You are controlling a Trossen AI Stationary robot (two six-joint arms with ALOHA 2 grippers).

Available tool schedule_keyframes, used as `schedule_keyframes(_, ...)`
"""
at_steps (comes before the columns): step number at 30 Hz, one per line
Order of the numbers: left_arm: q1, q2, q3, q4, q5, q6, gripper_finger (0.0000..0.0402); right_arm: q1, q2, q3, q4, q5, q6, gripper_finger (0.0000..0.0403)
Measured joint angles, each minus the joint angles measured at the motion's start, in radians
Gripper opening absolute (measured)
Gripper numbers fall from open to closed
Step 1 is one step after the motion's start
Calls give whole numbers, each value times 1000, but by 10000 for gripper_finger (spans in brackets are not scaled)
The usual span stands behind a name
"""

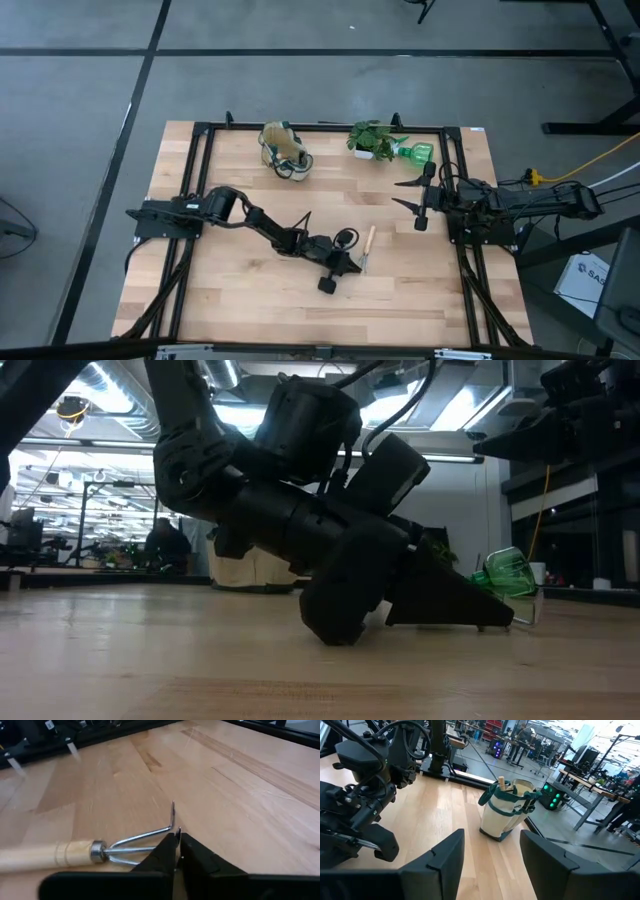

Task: Pick & Place Garden tools in Gardening bag
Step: Put the brown hand rake into the gardening bag

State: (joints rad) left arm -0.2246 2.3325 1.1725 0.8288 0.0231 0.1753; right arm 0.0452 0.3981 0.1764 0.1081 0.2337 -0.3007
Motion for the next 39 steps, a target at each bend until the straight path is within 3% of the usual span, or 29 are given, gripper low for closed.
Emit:
schedule_keyframes(8,25,-12,-2,-2,-22,-31,5,0,0,0,0,0,0,195)
schedule_keyframes(15,50,-127,-17,-69,-64,-30,4,0,0,0,0,0,0,195)
schedule_keyframes(23,73,-383,-98,-281,-213,-30,4,0,0,0,0,0,0,195)
schedule_keyframes(34,82,-784,-317,-295,-449,-21,4,0,0,0,0,0,0,195)
schedule_keyframes(39,112,-945,-407,-316,-582,-148,4,0,0,0,-1,0,0,195)
